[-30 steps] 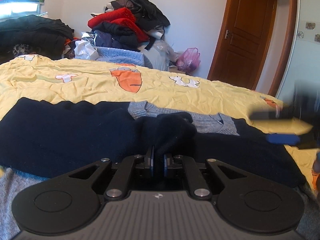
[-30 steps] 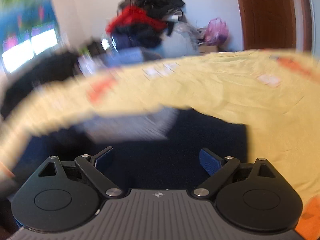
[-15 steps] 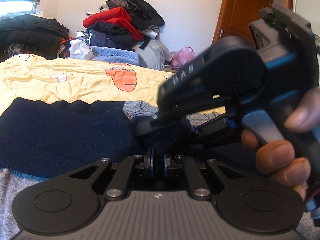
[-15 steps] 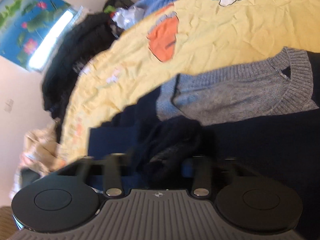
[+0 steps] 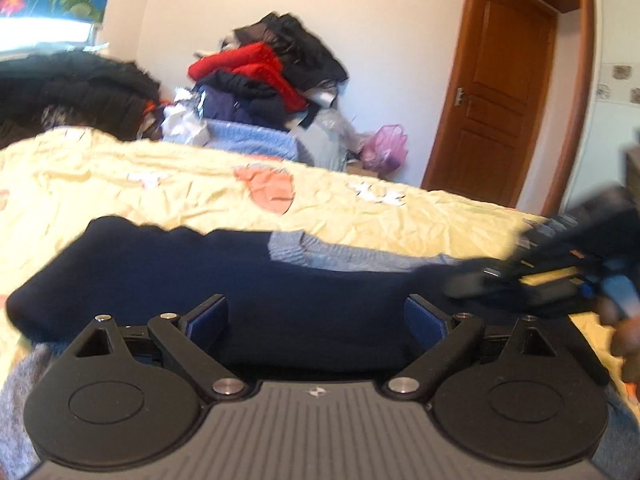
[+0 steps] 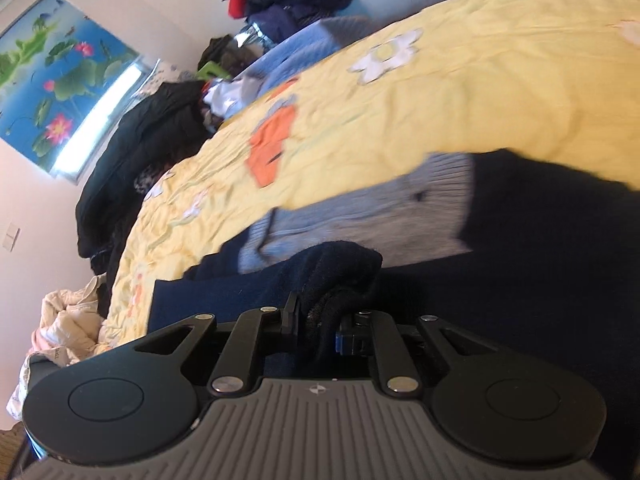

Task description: Fold small clothes

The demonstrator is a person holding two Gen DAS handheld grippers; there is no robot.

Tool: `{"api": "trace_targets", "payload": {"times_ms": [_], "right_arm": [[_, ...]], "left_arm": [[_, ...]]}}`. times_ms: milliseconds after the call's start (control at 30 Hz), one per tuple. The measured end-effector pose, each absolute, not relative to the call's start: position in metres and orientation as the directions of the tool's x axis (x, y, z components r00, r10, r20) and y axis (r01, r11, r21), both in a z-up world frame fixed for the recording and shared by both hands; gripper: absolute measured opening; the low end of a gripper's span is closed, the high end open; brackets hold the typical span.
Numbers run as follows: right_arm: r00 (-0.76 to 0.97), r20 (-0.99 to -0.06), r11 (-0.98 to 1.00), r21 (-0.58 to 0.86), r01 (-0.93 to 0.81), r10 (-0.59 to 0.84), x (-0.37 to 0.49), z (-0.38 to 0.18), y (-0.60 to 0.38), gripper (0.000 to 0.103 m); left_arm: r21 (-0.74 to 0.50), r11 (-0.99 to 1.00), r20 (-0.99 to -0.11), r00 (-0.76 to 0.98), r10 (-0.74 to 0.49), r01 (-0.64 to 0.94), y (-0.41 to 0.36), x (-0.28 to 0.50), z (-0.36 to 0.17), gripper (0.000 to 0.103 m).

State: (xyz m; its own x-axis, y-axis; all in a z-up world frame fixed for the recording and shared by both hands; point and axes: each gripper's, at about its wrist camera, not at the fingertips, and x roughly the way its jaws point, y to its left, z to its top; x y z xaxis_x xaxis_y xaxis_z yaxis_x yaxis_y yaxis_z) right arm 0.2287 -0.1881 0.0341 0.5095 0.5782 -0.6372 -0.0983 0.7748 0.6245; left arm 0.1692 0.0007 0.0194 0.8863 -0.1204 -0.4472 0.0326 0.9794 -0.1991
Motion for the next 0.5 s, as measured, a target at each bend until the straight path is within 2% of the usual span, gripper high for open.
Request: {"api": "trace_targets", "payload": {"times_ms": [267,500], "right_arm": [[0.569,-0.643,0.812,0.579,-0.077,0.513,0.198,0.031,-0.246,0.023],[0.606,-0.642,0.819,0.574,-0.027,0.47,0.186,0.027,-0.283,0.022]], "left_arm": [[-0.254,0.967,-0.515,0.849,-0.117,-0.021,0.015,0.181,0.012,0.095],[-0.247,0.969,-0.532,0.838,-0.119,-0.019,0.012,0.182,0.01,0.095]]}}
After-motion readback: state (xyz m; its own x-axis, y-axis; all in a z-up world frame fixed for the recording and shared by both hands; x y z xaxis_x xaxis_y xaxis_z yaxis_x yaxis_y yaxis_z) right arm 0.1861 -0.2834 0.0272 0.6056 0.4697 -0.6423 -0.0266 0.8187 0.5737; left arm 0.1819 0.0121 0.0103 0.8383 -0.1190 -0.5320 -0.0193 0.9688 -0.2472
